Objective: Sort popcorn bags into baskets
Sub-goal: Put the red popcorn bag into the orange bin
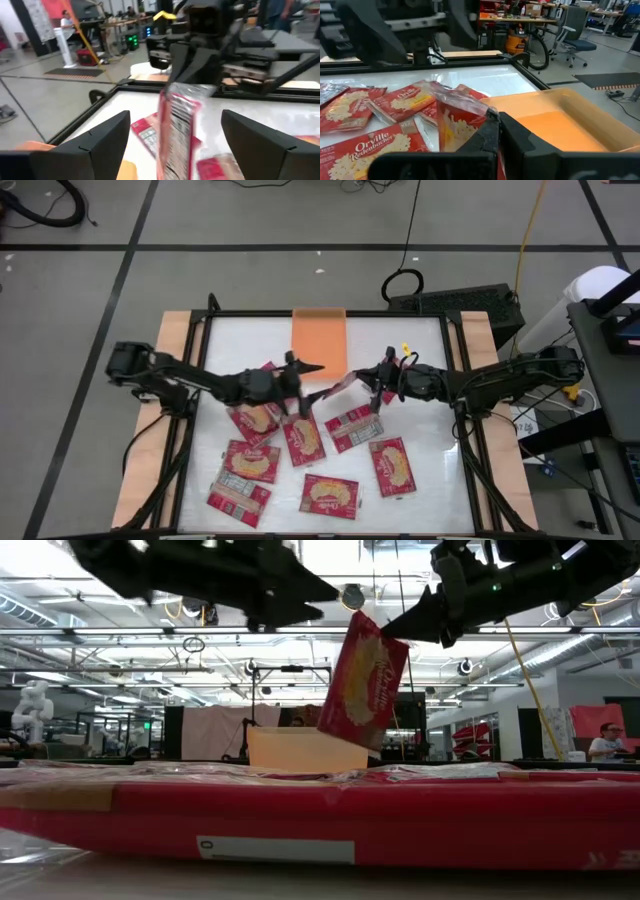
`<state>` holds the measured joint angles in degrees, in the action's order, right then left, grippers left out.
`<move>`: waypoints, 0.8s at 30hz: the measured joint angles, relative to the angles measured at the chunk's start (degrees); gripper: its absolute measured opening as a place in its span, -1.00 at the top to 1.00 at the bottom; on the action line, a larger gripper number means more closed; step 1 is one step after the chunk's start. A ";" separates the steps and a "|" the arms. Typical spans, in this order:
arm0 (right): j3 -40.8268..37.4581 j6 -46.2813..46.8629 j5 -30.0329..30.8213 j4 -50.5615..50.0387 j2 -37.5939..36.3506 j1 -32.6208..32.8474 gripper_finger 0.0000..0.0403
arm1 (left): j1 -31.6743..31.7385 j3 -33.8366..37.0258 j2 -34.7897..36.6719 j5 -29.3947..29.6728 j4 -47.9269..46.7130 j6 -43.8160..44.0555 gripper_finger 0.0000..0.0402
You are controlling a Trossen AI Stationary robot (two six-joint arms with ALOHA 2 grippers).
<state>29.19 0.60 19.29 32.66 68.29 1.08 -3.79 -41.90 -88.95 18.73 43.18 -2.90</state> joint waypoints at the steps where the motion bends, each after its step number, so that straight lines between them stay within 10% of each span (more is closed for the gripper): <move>1: 0.01 0.16 0.02 -0.04 0.02 0.00 1.00 | 0.40 -1.10 -1.47 -0.56 0.01 -0.08 -0.63; 10: 0.00 1.58 -0.03 0.53 0.02 0.13 1.00 | 2.80 -8.22 -10.61 -8.54 -0.17 2.16 -0.53; 21: 0.00 0.40 0.07 3.51 0.02 0.17 1.00 | 6.10 -11.19 -10.10 -11.84 -4.84 3.48 0.84; 24: 0.00 2.32 0.08 6.90 0.03 0.11 0.94 | 7.15 -11.20 -7.07 -12.38 -9.08 4.09 0.90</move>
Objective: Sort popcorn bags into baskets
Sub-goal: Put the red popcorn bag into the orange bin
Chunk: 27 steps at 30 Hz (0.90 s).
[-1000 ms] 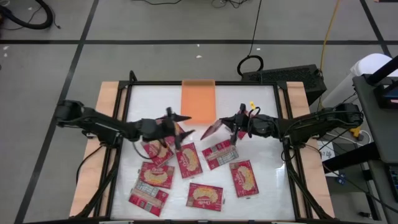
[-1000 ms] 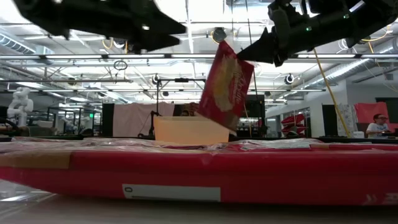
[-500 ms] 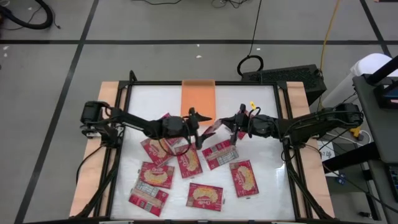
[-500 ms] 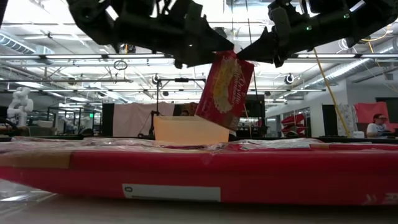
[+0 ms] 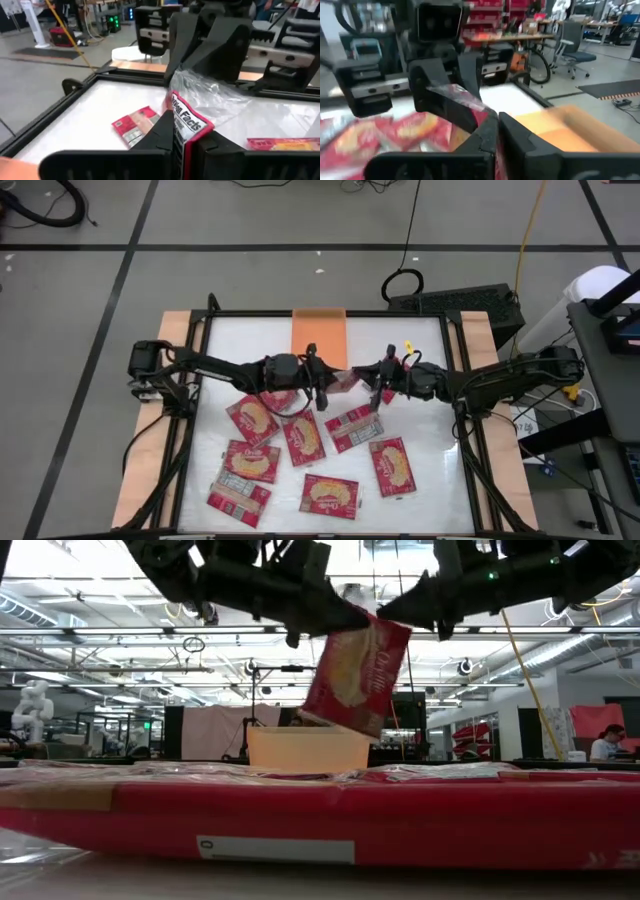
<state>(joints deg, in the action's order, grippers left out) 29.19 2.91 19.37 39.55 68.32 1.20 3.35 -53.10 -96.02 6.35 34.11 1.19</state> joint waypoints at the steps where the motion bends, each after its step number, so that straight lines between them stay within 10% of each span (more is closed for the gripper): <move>1: 0.00 0.37 0.01 0.59 -0.30 0.01 0.90 | 0.29 0.02 1.45 -0.02 -1.52 0.03 0.88; 14: -0.53 2.26 -0.12 2.70 -0.35 0.02 0.08 | 3.90 2.39 28.87 0.31 -26.21 -6.62 0.86; 27: -0.56 9.93 -6.13 29.72 17.81 0.03 -0.23 | 0.35 27.90 32.78 -3.39 27.12 -3.82 0.88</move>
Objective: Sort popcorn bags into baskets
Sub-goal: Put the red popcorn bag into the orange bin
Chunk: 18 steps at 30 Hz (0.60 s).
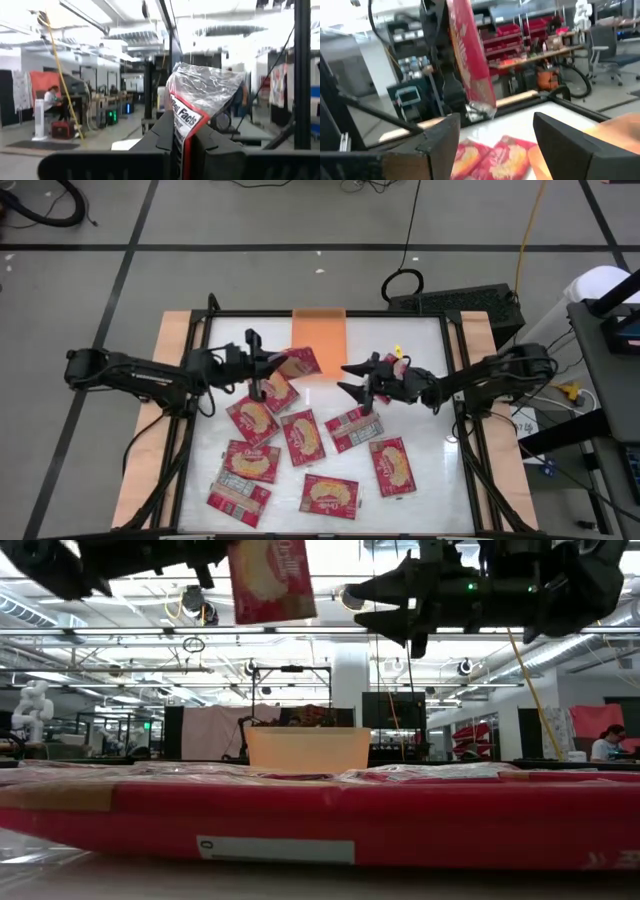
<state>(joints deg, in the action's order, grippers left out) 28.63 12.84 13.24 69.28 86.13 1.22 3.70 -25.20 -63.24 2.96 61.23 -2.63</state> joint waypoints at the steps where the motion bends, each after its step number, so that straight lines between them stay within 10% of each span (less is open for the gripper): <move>1: 0.14 -0.42 0.00 2.33 1.35 -0.10 -0.23 | 0.00 0.40 -0.42 -0.13 2.28 -0.01 0.86; 18: 9.81 -7.74 -7.95 5.60 12.22 -2.97 -0.27 | -0.01 0.60 -9.12 -5.09 21.78 -0.19 0.86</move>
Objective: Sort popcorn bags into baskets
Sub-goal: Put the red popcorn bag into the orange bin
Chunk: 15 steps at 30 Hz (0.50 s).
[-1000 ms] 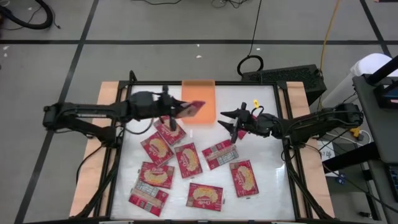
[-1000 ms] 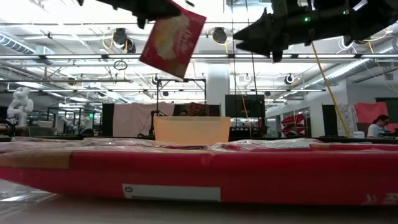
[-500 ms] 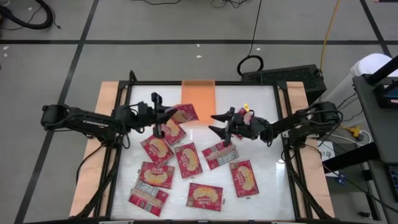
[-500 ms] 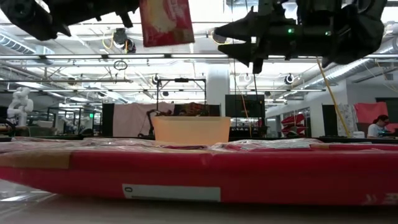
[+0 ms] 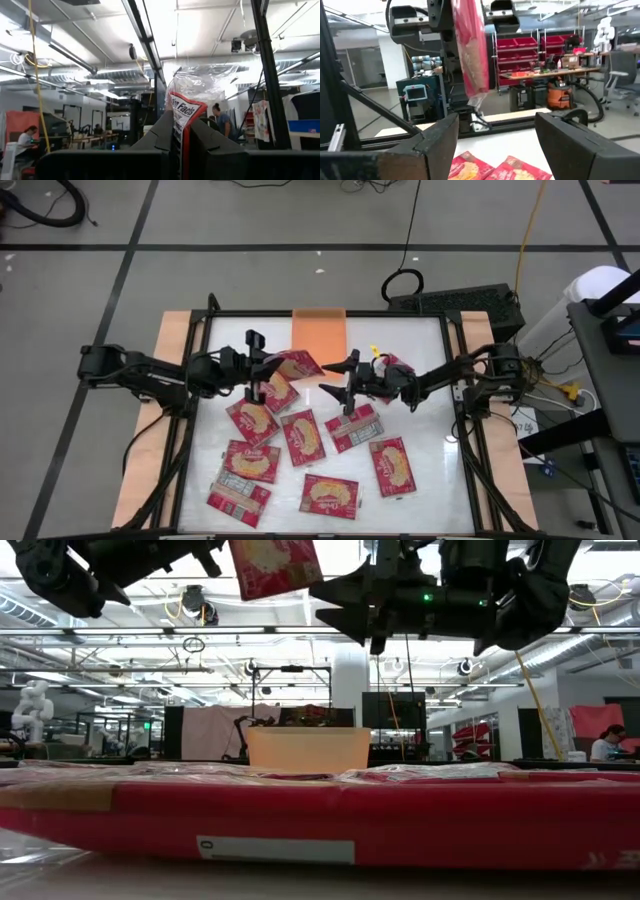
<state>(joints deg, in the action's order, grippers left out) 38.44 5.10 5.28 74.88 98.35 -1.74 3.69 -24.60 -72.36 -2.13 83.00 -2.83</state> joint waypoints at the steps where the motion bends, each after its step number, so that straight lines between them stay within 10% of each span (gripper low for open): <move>1: 0.02 -0.37 -0.99 0.27 -0.01 -0.19 -0.27 | 0.02 0.00 -0.11 0.00 0.57 -0.18 0.87; 15: 0.07 -3.89 -5.57 5.51 -0.04 -0.76 -0.27 | -0.78 -1.51 -2.67 -2.62 1.58 -1.40 0.88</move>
<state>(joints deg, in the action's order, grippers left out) 38.50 1.21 -0.28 80.39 98.30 -2.50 2.91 -26.11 -75.04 -4.75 84.59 -4.23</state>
